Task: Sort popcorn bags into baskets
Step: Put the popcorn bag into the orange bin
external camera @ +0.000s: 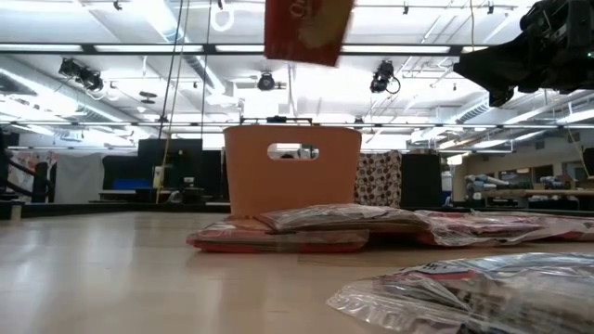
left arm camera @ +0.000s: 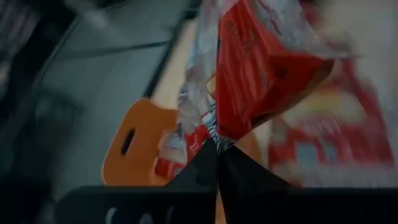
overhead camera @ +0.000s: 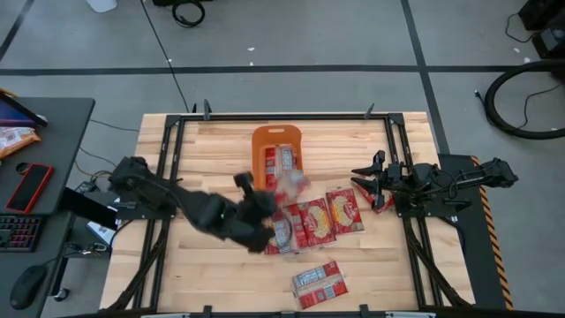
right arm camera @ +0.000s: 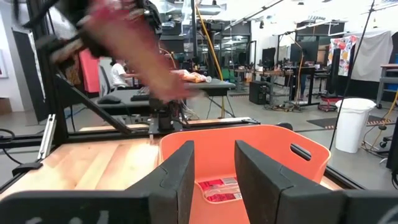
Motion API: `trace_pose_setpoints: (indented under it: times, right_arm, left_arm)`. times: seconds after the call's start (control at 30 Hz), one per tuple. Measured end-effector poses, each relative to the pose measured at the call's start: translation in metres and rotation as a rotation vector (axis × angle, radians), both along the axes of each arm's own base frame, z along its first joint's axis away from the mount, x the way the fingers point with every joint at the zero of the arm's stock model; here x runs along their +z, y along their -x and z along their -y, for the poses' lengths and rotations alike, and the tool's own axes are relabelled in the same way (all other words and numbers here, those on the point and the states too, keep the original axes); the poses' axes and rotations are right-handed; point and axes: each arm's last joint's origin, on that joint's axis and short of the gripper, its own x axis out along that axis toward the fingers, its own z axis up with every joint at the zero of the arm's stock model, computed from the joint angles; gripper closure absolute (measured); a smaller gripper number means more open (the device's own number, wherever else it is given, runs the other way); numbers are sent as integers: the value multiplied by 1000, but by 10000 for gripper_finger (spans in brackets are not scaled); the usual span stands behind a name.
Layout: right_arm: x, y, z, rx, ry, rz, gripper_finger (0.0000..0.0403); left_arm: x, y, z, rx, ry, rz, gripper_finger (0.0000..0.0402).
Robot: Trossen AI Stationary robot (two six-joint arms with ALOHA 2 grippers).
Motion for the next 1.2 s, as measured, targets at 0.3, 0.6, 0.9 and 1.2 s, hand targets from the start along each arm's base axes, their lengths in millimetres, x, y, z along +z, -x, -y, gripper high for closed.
trace_pose_setpoints:
  times: [0.3, 0.6, 0.9, 1.2]
  right_arm:
    - [0, 0, 0, 0, 0, -1, 284]
    - [0, 0, 0, 0, 0, 0, 284]
    - [1, 0, 0, -1, -1, 8, 284]
    - [1, 0, 0, -5, -1, 7, 284]
  left_arm:
    - [-6, -21, -88, 426, 439, 172, 390]
    - [-29, -24, -156, 557, 621, -59, 389]
    - [-39, -21, -186, 591, 716, -161, 389]
    - [-48, -19, -204, 632, 762, -228, 388]
